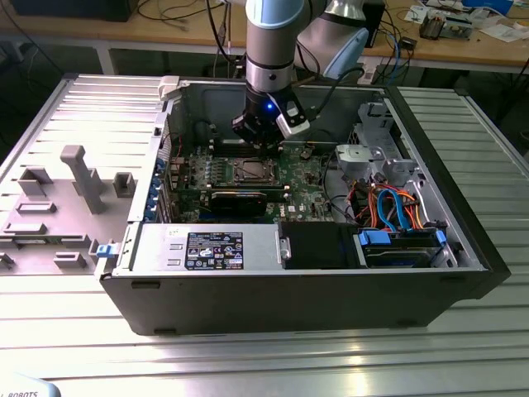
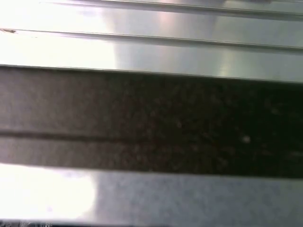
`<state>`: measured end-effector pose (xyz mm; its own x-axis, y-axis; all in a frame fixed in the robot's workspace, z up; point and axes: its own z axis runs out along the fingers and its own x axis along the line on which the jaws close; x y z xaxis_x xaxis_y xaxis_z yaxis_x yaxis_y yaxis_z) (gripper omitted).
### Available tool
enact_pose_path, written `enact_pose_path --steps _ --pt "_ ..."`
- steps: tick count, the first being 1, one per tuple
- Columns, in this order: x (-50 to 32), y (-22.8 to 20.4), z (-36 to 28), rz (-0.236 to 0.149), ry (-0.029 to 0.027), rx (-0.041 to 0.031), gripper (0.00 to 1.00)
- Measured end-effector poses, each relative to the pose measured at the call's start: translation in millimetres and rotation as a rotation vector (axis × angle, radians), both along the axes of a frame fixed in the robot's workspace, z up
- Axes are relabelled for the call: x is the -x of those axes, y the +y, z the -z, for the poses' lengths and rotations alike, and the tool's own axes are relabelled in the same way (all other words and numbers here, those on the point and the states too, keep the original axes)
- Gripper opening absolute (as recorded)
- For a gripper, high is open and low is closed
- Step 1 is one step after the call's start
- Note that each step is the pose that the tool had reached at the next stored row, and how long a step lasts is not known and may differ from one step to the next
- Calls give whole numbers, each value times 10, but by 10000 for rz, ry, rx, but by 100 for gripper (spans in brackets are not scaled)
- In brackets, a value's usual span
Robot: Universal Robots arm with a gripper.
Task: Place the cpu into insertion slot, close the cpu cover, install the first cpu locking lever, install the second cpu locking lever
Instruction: 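Install the first cpu locking lever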
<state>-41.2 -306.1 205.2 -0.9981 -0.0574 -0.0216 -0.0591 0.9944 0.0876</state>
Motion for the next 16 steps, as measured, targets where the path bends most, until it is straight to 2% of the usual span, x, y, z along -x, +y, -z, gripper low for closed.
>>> enact_pose_path --steps 6,11,16 --pt "-4 0 5 2 3 83 11" --pt "-10 0 18 1 3 188 11" --pt "-13 0 28 0 6 191 11"
